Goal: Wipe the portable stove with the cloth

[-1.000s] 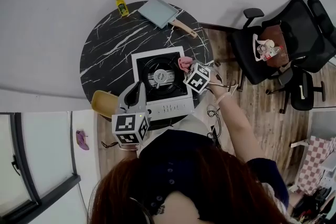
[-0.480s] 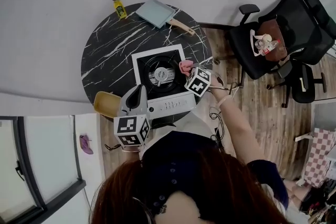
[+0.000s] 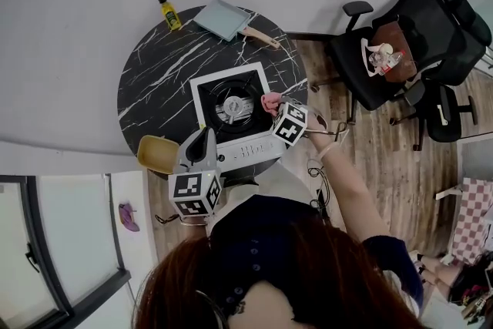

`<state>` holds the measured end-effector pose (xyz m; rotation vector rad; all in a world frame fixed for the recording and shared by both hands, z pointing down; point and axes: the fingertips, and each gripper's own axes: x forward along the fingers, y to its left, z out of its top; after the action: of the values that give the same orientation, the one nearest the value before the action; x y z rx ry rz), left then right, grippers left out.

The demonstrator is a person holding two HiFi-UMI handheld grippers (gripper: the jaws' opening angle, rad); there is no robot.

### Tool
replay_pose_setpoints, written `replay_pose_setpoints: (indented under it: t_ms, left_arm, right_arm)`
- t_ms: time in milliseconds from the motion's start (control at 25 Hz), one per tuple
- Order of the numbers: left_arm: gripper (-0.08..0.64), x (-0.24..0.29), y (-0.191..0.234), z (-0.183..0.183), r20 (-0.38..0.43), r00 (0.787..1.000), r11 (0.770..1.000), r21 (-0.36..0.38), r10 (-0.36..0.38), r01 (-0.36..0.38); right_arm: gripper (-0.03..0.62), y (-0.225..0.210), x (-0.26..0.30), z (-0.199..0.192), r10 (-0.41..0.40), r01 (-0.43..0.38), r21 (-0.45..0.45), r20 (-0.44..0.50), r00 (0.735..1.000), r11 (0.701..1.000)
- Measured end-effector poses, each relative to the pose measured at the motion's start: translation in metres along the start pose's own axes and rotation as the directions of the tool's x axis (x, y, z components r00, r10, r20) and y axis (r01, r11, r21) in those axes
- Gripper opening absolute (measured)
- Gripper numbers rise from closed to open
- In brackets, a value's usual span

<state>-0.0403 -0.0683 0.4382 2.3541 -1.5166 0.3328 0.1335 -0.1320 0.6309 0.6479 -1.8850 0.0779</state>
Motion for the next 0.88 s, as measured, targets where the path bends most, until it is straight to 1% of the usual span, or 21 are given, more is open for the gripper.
replay_pose_setpoints:
  t_ms: [600,720,880]
  left_arm:
    - [0.014,-0.011,-0.010,-0.010,-0.005,0.999,0.999,0.004,-0.033,0.033]
    - [0.014,-0.011,-0.011,-0.011,-0.003,0.999,0.999,0.010,-0.041,0.041]
    - [0.014,-0.014,-0.011,-0.012,-0.005,0.999,0.999,0.015,-0.046,0.046]
  right_arm:
    - [0.031,0.018,-0.009,-0.011,-0.020,0.019,-0.011,-0.019,1.000,1.000]
    - [0.031,0.025,-0.011,-0.012,-0.014,0.014,0.002,-0.020,1.000,1.000]
    - [0.031,0.029,-0.011,-0.019,-0.030,0.031,0.019,-0.025,0.999,0.999]
